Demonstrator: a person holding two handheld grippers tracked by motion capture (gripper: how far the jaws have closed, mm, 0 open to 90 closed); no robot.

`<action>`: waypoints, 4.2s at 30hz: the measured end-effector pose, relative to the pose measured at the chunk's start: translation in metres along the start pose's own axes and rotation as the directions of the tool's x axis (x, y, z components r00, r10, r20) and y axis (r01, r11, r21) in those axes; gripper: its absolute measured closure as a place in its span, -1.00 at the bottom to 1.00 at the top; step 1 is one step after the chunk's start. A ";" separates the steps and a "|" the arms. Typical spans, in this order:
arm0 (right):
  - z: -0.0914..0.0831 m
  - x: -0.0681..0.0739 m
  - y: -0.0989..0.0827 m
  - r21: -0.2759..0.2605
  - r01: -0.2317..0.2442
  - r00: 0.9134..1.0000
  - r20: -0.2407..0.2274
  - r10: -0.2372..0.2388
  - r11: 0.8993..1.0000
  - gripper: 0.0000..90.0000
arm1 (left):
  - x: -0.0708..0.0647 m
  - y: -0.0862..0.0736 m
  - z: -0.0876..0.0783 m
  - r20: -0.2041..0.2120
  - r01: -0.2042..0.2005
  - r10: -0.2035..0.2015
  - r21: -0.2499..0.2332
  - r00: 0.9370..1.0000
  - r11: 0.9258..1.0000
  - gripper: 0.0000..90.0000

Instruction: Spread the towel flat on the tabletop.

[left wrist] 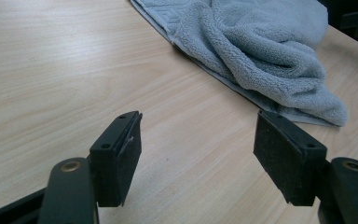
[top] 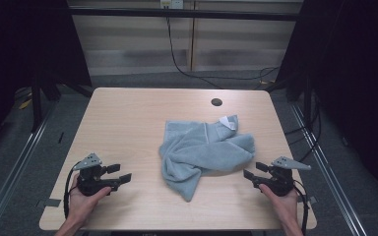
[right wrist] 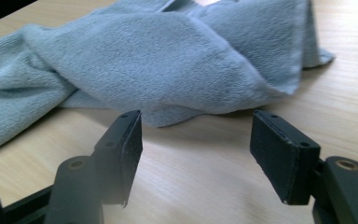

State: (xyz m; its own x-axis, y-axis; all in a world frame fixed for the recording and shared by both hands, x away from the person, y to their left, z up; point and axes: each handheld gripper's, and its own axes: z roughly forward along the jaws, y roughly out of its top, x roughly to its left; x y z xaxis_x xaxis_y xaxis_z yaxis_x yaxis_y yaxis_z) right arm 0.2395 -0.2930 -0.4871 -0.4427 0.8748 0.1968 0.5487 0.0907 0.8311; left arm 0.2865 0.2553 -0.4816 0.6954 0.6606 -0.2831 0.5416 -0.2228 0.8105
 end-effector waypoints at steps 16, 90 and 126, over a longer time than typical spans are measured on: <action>0.003 0.022 0.023 0.057 0.035 0.986 -0.164 -0.025 0.998 -0.07 | -0.024 0.022 0.005 0.047 -0.053 0.053 -0.014 0.997 0.998 -0.24; 0.080 0.052 0.070 0.115 0.161 0.958 -0.259 -0.126 0.980 0.03 | -0.025 0.077 0.077 0.180 -0.100 0.082 0.094 0.980 0.991 0.06; 0.089 0.035 0.076 0.117 0.139 0.988 -0.088 -0.130 0.983 0.80 | -0.006 0.081 0.066 0.127 -0.082 0.087 -0.045 0.988 0.996 0.73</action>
State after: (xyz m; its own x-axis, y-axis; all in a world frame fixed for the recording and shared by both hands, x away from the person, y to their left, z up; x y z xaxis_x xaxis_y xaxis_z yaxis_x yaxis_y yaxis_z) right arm 0.3293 -0.2133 -0.4631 -0.5707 0.8104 0.1325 0.5609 0.2669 0.7837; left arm 0.3574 0.1857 -0.4483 0.7941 0.5425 -0.2741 0.4612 -0.2441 0.8531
